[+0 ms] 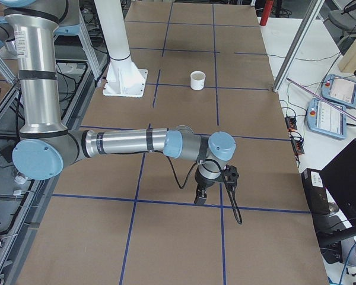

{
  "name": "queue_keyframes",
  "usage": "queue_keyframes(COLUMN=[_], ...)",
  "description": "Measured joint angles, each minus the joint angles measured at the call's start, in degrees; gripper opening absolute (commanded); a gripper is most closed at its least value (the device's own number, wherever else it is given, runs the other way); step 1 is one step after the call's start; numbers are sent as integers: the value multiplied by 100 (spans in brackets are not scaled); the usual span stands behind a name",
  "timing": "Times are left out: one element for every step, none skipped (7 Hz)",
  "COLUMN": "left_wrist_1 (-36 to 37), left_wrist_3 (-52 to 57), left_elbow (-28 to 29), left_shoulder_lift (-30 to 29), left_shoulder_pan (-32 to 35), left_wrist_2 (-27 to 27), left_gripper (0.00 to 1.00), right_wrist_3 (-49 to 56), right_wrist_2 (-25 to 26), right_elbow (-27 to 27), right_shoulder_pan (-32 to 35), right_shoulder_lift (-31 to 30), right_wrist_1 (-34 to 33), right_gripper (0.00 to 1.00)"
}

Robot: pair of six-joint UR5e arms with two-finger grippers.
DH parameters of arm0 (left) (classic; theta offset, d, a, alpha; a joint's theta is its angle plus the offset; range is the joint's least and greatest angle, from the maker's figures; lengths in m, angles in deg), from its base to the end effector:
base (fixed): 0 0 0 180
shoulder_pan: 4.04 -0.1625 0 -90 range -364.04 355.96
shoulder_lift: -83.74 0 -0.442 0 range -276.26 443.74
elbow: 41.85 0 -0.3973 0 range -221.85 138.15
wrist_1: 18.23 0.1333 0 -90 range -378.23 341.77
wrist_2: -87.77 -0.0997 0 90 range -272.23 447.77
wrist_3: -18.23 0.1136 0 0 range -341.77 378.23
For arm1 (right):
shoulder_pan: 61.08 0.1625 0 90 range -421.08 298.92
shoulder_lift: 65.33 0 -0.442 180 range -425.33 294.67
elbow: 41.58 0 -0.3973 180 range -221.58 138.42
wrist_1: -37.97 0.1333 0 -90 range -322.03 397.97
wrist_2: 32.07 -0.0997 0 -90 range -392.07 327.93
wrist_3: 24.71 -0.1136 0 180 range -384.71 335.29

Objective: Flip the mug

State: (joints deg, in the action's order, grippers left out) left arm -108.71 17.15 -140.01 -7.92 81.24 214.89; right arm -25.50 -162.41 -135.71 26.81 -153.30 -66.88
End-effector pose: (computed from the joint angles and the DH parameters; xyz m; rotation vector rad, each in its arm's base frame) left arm -0.0219 -0.5221 0.6078 0.1406 0.6544 0.1194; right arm 0.0415 -0.4980 0.6622 -0.1631 -0.6987 0.0313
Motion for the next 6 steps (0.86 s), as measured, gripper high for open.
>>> queue_keyframes(left_wrist_1=[-7, -1, 15, 31, 64, 96], left_wrist_3=[137, 191, 216, 231, 219, 188], left_elbow=[89, 119, 124, 118, 95, 124], left_shoulder_lift=[284, 478, 556, 569, 588, 616], left_shoulder_pan=[162, 222, 243, 247, 253, 253], left_wrist_2=[463, 870, 1024, 983, 840, 763], left_gripper=[100, 100, 100, 100, 100, 100], right_wrist_3=[0, 0, 0, 0, 0, 0], right_wrist_2=[0, 0, 0, 0, 0, 0], right_elbow=[0, 0, 0, 0, 0, 0], right_shoulder_pan=[0, 0, 0, 0, 0, 0], right_shoulder_lift=[0, 0, 2, 5, 8, 7], right_wrist_1=[0, 0, 0, 0, 0, 0], right_gripper=[100, 100, 100, 100, 100, 100])
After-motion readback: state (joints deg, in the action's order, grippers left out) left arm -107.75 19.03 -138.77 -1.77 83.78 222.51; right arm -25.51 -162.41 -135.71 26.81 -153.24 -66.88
